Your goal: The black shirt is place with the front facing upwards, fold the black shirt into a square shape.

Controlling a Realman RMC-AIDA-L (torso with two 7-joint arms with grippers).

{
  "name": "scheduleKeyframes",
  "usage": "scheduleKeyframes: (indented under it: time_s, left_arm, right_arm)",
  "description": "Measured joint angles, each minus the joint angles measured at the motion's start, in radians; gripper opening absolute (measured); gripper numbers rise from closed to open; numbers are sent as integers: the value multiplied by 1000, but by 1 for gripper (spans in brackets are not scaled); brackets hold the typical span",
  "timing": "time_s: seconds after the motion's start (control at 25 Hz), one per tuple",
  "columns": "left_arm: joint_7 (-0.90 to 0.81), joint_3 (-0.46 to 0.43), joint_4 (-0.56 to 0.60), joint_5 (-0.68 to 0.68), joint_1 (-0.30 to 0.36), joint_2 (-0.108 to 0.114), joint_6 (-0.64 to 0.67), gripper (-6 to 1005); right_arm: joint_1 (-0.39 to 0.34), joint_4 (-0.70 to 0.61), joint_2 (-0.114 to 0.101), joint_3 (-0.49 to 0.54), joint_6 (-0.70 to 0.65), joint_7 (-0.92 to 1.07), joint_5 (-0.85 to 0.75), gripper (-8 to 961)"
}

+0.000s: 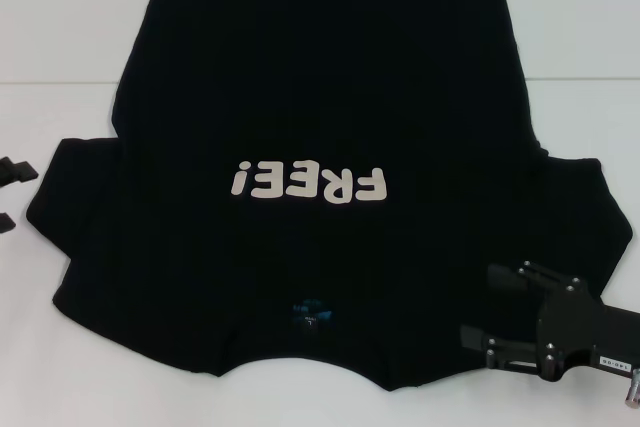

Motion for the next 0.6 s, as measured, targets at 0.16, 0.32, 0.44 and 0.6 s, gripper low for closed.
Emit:
scheduleKeyframes:
  time_s: [0.16, 0.32, 0.44, 0.6]
  left_arm:
    - [8, 8, -21, 0, -10, -17, -59, 932]
    - [13, 9, -29, 0, -14, -33, -114, 932]
    - [16, 9, -29, 0, -15, -42, -137, 932]
    - [26, 8, -29, -5, -17, -56, -163, 931]
  right_arm:
    - [0, 0, 0, -2, 10, 0, 0, 916]
    - [0, 2, 0, -2, 12, 0, 0, 916]
    - [0, 2, 1, -1, 12, 0, 0, 916]
    - [1, 2, 2, 0, 12, 1, 0, 916]
